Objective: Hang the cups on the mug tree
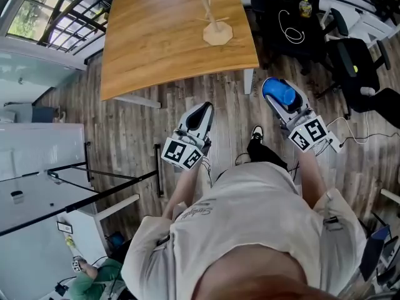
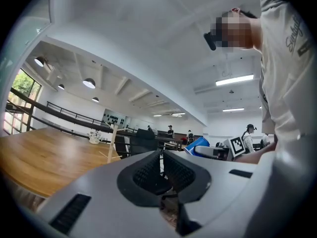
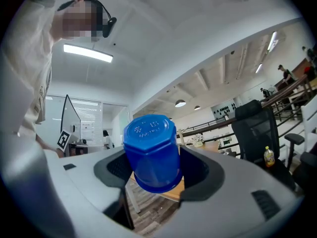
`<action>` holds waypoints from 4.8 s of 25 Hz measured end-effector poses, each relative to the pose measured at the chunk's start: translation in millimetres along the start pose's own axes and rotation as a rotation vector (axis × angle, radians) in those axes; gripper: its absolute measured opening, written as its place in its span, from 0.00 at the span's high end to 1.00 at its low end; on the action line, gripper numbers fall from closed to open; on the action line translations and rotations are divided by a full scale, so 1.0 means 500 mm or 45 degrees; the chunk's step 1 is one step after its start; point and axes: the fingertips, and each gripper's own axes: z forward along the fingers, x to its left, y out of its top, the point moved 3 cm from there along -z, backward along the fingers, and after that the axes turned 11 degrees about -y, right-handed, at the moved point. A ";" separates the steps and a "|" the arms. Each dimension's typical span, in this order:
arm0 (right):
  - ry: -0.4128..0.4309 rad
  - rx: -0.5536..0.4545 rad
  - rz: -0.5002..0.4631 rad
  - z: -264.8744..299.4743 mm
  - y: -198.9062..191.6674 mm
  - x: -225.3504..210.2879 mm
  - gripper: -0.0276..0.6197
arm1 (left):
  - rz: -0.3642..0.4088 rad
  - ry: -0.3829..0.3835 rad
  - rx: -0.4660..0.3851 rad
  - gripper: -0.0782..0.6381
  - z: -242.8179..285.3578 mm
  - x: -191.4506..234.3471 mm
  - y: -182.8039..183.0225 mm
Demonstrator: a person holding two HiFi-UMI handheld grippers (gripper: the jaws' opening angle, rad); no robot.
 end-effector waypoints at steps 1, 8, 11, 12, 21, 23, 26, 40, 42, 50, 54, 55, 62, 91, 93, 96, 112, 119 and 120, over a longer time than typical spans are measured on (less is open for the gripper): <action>0.006 -0.001 -0.001 0.019 0.003 -0.013 0.54 | 0.004 -0.005 -0.001 0.85 0.018 0.012 0.007; 0.048 -0.014 -0.004 0.105 0.020 -0.087 0.54 | -0.011 -0.007 0.021 0.85 0.112 0.069 0.009; 0.051 0.000 0.031 0.120 0.010 -0.122 0.54 | -0.024 -0.010 0.027 0.85 0.146 0.082 0.006; 0.050 0.003 0.046 0.125 0.007 -0.133 0.54 | -0.029 -0.012 0.030 0.85 0.157 0.087 0.005; 0.067 0.025 0.053 0.161 0.006 -0.192 0.54 | -0.051 -0.035 0.051 0.85 0.245 0.118 0.006; 0.072 0.029 0.065 0.170 0.002 -0.201 0.54 | -0.082 -0.043 0.029 0.85 0.259 0.122 0.009; 0.075 0.046 0.101 0.181 -0.008 -0.209 0.54 | -0.110 -0.038 0.009 0.85 0.266 0.125 0.013; 0.122 0.108 0.046 0.285 -0.013 -0.170 0.54 | -0.170 0.014 -0.039 0.85 0.235 0.231 -0.002; 0.122 0.114 0.018 0.314 -0.004 -0.170 0.54 | -0.148 0.008 -0.064 0.85 0.245 0.263 0.017; 0.067 0.115 -0.018 0.459 0.026 -0.174 0.54 | -0.120 -0.050 -0.112 0.85 0.278 0.407 0.073; 0.026 0.111 -0.012 0.520 0.030 -0.171 0.54 | -0.131 -0.093 -0.116 0.85 0.292 0.469 0.090; 0.016 0.113 -0.010 0.529 0.030 -0.170 0.54 | -0.133 -0.106 -0.117 0.85 0.295 0.480 0.094; -0.093 0.110 0.063 0.573 0.009 -0.180 0.54 | -0.113 -0.202 -0.106 0.85 0.314 0.555 0.112; 0.020 0.280 0.402 0.718 -0.195 -0.310 0.54 | -0.083 -0.019 0.026 0.85 0.380 0.618 0.111; 0.055 0.305 0.430 0.729 -0.220 -0.317 0.54 | -0.074 -0.006 0.041 0.85 0.390 0.618 0.102; 0.107 0.346 0.449 0.741 -0.254 -0.320 0.54 | -0.066 0.019 0.046 0.85 0.399 0.614 0.095; 0.224 0.459 0.550 0.797 -0.354 -0.301 0.54 | -0.100 0.158 0.076 0.85 0.383 0.623 0.089; 0.249 0.457 0.618 0.816 -0.371 -0.299 0.54 | -0.102 0.168 0.084 0.85 0.388 0.631 0.092; 0.256 0.458 0.619 0.819 -0.373 -0.296 0.54 | -0.103 0.169 0.088 0.85 0.388 0.631 0.091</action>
